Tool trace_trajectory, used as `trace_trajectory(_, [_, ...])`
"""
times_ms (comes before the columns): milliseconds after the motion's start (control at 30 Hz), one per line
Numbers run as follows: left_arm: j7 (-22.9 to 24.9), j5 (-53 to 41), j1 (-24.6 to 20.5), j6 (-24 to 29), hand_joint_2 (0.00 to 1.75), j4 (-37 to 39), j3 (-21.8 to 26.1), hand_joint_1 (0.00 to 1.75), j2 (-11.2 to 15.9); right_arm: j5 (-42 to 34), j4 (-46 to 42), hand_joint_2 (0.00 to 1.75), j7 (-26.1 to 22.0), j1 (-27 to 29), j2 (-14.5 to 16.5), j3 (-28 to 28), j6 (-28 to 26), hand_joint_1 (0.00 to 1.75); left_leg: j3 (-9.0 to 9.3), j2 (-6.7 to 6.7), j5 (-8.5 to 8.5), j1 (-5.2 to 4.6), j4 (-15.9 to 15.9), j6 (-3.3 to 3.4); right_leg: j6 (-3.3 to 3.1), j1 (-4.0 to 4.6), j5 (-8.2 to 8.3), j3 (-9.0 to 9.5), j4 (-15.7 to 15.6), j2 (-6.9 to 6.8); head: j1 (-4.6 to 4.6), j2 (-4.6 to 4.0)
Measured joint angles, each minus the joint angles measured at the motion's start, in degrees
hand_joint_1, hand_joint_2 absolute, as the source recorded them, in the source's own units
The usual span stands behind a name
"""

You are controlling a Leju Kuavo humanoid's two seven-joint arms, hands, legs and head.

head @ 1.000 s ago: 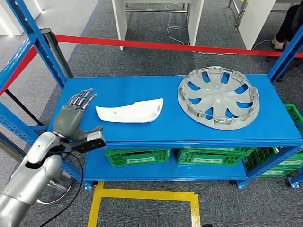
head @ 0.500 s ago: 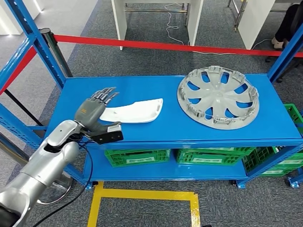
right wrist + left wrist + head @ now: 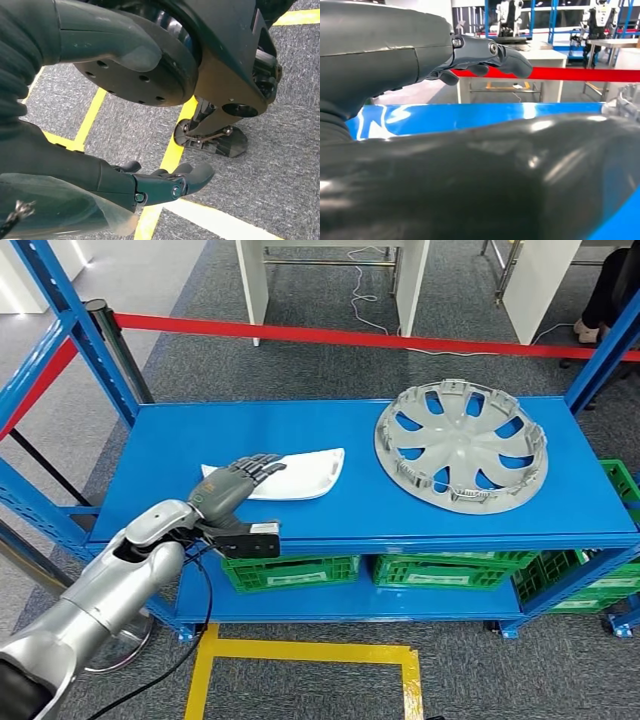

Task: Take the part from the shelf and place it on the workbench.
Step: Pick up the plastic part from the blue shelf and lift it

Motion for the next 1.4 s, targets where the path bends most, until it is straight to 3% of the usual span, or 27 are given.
trace_trajectory(300, [1.5,-0.6,-0.3,2.6,0.00,1.9,-2.0,0.00,-1.8,0.1,0.0,1.75,0.0,0.0,0.0,0.0,0.2,0.00,-0.04,0.00,-0.04,-0.04,0.1,0.05,0.07,-0.06,0.04,0.00,0.0,0.00,0.00,0.00])
trace_trajectory(500, [3.6,-1.7,-0.1,7.0,0.00,3.8,-2.2,0.00,-3.5,0.1,0.2,1.75,0.0,0.0,0.0,0.0,-0.3,0.00,-0.29,-0.03,-0.09,-0.21,0.3,0.91,0.65,-0.21,0.32,0.04,-0.4,-0.04,-0.04,0.00])
trace_trajectory(567, [4.1,-1.7,-0.1,8.3,0.00,4.3,-1.9,0.00,-4.3,0.1,0.2,0.87,0.5,-0.1,0.0,0.0,-1.3,0.00,0.13,0.13,0.55,0.10,-1.0,1.45,0.95,-0.17,-0.21,-0.36,0.0,-0.02,0.01,0.00])
trace_trajectory(633, [4.7,-1.9,0.0,10.0,0.00,4.8,-1.7,0.00,-5.1,0.1,0.2,0.00,1.0,-0.2,0.0,0.0,-2.2,0.00,0.43,0.29,1.14,0.44,-2.0,1.91,1.19,-0.17,-2.53,-2.74,4.3,0.01,0.18,0.00])
trace_trajectory(700, [5.3,-2.3,0.4,11.3,0.00,5.4,-1.7,0.00,-5.9,0.1,0.2,0.00,1.4,-0.2,0.0,0.0,-2.9,0.00,0.36,0.35,1.17,0.44,-2.1,2.01,1.56,-0.30,-5.42,-6.96,12.0,0.01,0.29,0.00])
trace_trajectory(733, [5.5,-2.5,0.6,11.7,0.00,5.7,-1.7,0.00,-6.2,0.1,0.2,0.00,1.5,-0.2,0.0,0.0,-3.1,0.00,0.36,0.37,1.13,0.45,-2.1,1.97,1.80,-0.43,-5.90,-8.65,14.8,0.01,0.31,0.00])
trace_trajectory(767, [5.6,-2.6,0.9,11.9,0.44,6.0,-1.7,0.00,-6.4,0.1,0.2,0.00,1.6,-0.1,0.0,0.0,-3.3,0.00,0.37,0.39,1.05,0.51,-2.0,1.86,2.03,-0.60,-5.24,-9.45,15.5,-0.01,0.29,0.00])
trace_trajectory(800, [5.6,-2.6,1.0,12.0,0.87,6.2,-1.7,0.00,-6.6,0.1,0.2,0.00,1.6,-0.1,0.0,0.0,-3.3,0.00,0.37,0.38,0.89,0.64,-1.8,1.63,2.28,-0.83,-3.35,-8.96,13.6,-0.05,0.30,0.00])
trace_trajectory(867, [5.8,-2.8,1.1,12.3,0.87,6.6,-1.6,0.00,-6.9,0.1,0.3,0.00,1.8,-0.1,0.0,0.0,-3.5,0.00,0.27,0.31,0.25,0.92,-1.0,0.81,2.94,-1.30,0.76,-5.96,6.3,-0.25,0.41,0.00])
trace_trajectory(900, [5.9,-2.9,1.1,12.5,0.44,6.8,-1.6,0.00,-7.0,0.2,0.4,0.00,1.8,-0.2,0.2,0.0,-3.7,0.00,0.04,0.26,-0.13,0.91,-0.2,0.34,2.93,-1.41,1.80,-4.54,3.3,-0.28,0.57,0.00])
trace_trajectory(933, [6.1,-3.0,1.1,12.7,0.44,7.0,-1.5,0.00,-7.1,0.2,0.4,0.00,1.9,-0.2,0.3,0.0,-4.0,0.00,-0.22,0.24,-0.40,0.83,0.3,-0.03,2.69,-1.43,1.95,-3.82,1.9,-0.26,0.63,0.00])
trace_trajectory(1033, [6.6,-3.7,1.1,13.4,1.75,7.9,-1.2,0.00,-7.5,0.4,0.5,0.00,2.2,-0.1,0.4,0.0,-4.9,0.00,-0.67,0.23,-0.67,0.78,1.0,-0.59,1.19,-1.20,1.47,-3.81,2.1,0.01,0.22,0.00])
trace_trajectory(1100, [6.7,-4.1,1.1,13.8,1.75,8.8,-1.0,0.00,-7.8,0.7,0.5,0.00,2.4,-0.1,0.4,0.0,-5.3,0.00,-1.52,0.17,-2.15,0.96,3.0,-0.95,0.46,-1.14,1.49,-3.80,2.1,0.09,0.03,0.00])
trace_trajectory(1200, [7.0,-4.5,1.1,14.3,1.75,10.1,-0.6,0.00,-8.2,1.0,0.5,0.00,2.6,-0.2,0.4,0.0,-5.4,0.00,-6.39,0.05,-7.12,0.97,13.6,-1.10,-0.17,-0.91,1.42,-3.73,2.1,0.14,-0.19,0.00])
trace_trajectory(1233, [7.2,-4.6,1.3,14.4,1.75,10.6,-0.4,0.00,-8.3,1.0,0.5,0.00,2.7,-0.2,0.4,0.0,-5.5,0.00,-7.98,0.03,-7.96,0.95,16.7,-0.97,-0.27,-0.80,1.36,-3.69,2.1,0.19,-0.20,0.00])
trace_trajectory(1267, [7.4,-4.7,1.4,14.4,1.75,11.1,-0.4,0.00,-8.4,1.1,0.5,0.00,2.8,-0.2,0.4,0.0,-5.5,0.00,-8.80,-0.01,-7.73,0.90,18.0,-0.73,-0.34,-0.69,1.31,-3.61,2.1,0.29,-0.18,0.00])
trace_trajectory(1300, [7.6,-4.8,1.4,14.5,1.75,11.5,-0.3,0.00,-8.4,1.1,0.5,0.00,2.9,-0.2,0.4,0.0,-5.5,0.00,-8.58,-0.08,-6.33,0.79,17.0,-0.38,-0.41,-0.61,1.26,-3.48,2.1,0.42,-0.19,0.00])
trace_trajectory(1400, [7.7,-4.8,1.3,14.5,1.75,12.3,-0.1,0.00,-8.6,1.2,0.6,0.00,3.0,-0.2,0.4,0.1,-5.5,0.00,-4.33,-0.37,-0.11,0.11,6.2,0.74,-0.39,-0.50,1.03,-3.15,2.1,0.71,-0.19,0.00])
